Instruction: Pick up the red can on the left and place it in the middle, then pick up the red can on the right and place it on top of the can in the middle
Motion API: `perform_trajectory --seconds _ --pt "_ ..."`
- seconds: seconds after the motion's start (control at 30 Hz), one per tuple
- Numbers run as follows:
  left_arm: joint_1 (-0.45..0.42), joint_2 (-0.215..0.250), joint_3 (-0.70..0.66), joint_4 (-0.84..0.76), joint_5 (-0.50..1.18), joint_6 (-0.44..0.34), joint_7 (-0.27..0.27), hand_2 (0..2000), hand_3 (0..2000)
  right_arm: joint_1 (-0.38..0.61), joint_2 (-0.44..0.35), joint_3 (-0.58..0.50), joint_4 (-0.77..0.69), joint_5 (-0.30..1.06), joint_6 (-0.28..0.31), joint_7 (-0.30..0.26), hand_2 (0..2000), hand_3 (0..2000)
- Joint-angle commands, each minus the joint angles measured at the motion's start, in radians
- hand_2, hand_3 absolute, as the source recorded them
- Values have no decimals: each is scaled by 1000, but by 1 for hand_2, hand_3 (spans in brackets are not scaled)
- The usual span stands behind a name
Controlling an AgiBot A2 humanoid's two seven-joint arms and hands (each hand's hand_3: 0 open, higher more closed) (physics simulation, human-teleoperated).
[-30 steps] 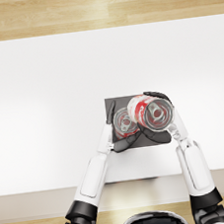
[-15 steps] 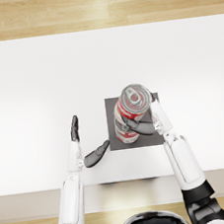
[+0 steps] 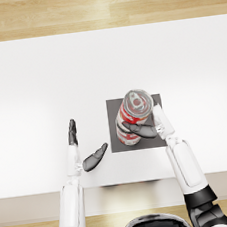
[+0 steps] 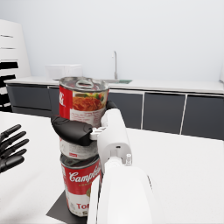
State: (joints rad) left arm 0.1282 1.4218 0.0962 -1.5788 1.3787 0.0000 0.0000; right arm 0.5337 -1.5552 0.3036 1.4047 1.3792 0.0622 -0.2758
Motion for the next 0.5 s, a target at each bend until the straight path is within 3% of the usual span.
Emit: perform_trajectory --seconds 0.03,0.1,0.23,0.27,0.3,0.47,0.5 --pt "14 4 -20 -5 0 0 0 0 0 12 -6 -6 17 0 -1 -2 0 540" --pt "13 6 -22 -5 0 0 0 0 0 14 -9 -2 24 0 -29 -3 0 0" --pt "0 8 -13 -10 0 0 0 0 0 9 -13 -7 64 0 -53 -5 0 0" --pt "0 9 -10 -10 0 0 0 0 0 29 31 39 76 0 -56 -4 0 0" --pt "1 11 -8 -10 0 0 0 0 0 18 -5 0 93 -1 -58 -4 0 0" --pt "5 17 -8 -60 0 0 0 0 0 28 -10 -24 230 0 -61 -4 0 0" --pt "10 19 -12 -77 0 0 0 0 0 192 326 301 254 0 -62 -4 0 0"
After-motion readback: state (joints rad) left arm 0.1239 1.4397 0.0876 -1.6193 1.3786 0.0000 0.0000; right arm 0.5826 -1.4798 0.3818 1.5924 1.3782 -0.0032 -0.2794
